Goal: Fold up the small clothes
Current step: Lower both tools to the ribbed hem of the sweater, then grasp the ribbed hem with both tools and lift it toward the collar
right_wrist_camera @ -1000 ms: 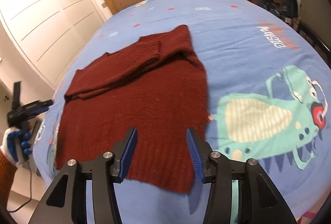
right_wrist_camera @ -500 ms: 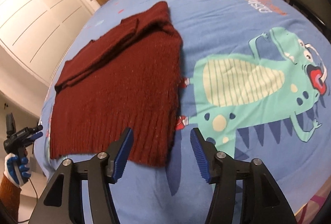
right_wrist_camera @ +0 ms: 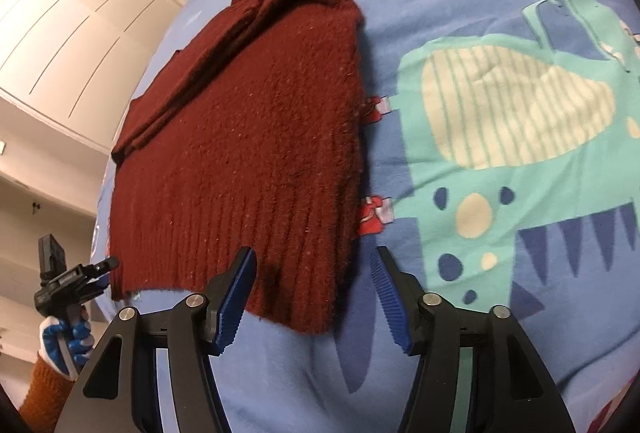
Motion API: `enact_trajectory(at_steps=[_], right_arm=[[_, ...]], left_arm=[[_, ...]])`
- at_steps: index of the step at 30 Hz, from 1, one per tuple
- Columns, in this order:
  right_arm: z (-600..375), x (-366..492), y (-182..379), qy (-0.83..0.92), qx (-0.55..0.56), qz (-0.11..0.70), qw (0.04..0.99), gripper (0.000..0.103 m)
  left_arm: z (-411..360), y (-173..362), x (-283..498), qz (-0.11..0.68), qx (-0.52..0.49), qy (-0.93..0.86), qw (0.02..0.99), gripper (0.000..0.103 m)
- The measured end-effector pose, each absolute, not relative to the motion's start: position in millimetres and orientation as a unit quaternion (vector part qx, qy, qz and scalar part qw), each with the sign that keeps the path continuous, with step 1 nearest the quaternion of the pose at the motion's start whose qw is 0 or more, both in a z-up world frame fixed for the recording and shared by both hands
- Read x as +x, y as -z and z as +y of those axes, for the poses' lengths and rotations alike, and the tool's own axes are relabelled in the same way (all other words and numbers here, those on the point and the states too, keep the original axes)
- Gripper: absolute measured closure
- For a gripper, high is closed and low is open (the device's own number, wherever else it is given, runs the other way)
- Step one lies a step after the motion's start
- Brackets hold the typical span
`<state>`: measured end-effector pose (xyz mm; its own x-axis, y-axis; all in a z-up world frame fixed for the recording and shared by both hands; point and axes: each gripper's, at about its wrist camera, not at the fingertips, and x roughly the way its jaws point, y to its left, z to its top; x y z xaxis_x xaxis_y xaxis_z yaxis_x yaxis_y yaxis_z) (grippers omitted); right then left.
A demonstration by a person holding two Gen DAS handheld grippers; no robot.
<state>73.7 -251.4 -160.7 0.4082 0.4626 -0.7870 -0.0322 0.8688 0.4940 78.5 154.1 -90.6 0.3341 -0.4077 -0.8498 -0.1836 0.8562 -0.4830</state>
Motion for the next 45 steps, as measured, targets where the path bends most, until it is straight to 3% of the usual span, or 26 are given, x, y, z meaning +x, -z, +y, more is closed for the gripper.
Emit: enact_trajectory(at_steps=[14,17,19,24,28,30,45], right_arm=[[-238,93,170,-0.210,0.260,0.524,0.784,0.042],[-241,95,172,-0.212,0.263,0.523,0.782,0.045],[-242,96,172,-0.216,0.264,0.524,0.780,0.052],[-234,102,171,-0.230,0.265,0.528,0.773,0.063],[-235,104,170,-0.239,0.270,0.525,0.771,0.083],[-236,105,167,-0.246,0.266,0.520,0.773,0.087],[-243,140,77,-0.276,0.244,0.427,0.826,0.089]], left_arm=[[163,103,93,0.555,-0.356,0.135,0.740,0.051],[168,103,93,0.550,-0.361,0.139,0.740,0.058],[169,102,95,0.550,-0.365,0.145,0.737,0.069],[168,103,90,0.547,-0.366,0.153,0.737,0.077],[175,103,85,0.547,-0.366,0.150,0.738,0.091],[183,98,81,0.539,-0.372,0.151,0.741,0.094],[194,11,105,0.434,-0.373,0.193,0.797,0.096]])
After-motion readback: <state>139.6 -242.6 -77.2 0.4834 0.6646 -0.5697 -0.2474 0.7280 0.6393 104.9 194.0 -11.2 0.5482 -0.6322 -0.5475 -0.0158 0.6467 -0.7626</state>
